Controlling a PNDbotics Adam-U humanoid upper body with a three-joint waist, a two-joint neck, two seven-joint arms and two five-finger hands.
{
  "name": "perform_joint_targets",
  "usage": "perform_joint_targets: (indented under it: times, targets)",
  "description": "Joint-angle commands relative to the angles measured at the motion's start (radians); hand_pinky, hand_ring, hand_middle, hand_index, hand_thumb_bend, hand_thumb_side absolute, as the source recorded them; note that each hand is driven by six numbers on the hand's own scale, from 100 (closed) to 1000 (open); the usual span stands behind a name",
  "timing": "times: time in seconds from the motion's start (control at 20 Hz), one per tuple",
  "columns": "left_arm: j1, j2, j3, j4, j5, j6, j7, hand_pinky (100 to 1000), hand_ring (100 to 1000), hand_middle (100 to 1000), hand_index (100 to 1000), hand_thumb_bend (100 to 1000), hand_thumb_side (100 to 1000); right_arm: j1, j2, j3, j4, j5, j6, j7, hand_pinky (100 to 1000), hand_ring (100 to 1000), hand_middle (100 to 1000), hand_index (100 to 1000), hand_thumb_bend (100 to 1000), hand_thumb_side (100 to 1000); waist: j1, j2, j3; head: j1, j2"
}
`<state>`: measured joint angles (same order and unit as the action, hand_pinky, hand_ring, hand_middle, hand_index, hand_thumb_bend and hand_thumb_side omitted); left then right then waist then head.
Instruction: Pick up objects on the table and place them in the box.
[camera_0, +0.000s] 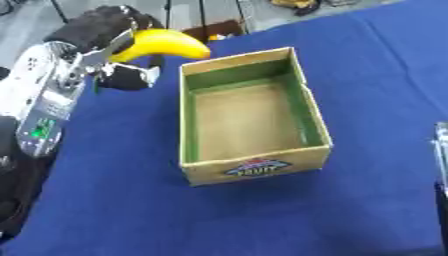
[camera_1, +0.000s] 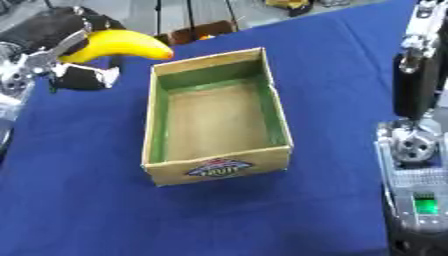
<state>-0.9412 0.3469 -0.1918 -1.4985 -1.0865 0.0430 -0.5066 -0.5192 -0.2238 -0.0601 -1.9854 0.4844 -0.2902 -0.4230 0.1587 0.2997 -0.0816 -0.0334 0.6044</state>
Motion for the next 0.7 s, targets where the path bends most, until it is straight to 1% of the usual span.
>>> perform_joint_targets:
  times: [0.05,0.3,0.7]
  targets:
    - [-0.029,-0.01,0.017,0.01,-0.039,-0.003,0.015,167,414,549,682,100,304,-0.017,-0.009,0.004,-0.015,-0.014,-0.003,0.002,773,854,597,886,100,890,-0.006,-0.014,-0.003,0.016,-0.018]
    - [-0.049,-0.049,0.015,0.032,-0.072,-0.006,0.034,158,407,544,678,100,300,-0.022,-0.007,0.007,-0.015,-0.018,-0.005,0.004,774,855,595,886,100,889,-0.003,-0.006,-0.014,0.029,-0.027]
    - [-0.073,-0.088,0.004,0.025,-0.068,-0.011,0.041,142,396,538,675,100,300,-0.033,-0.007,0.008,-0.015,-0.022,-0.007,0.005,774,855,594,886,100,888,0.001,0.007,-0.036,0.046,-0.034]
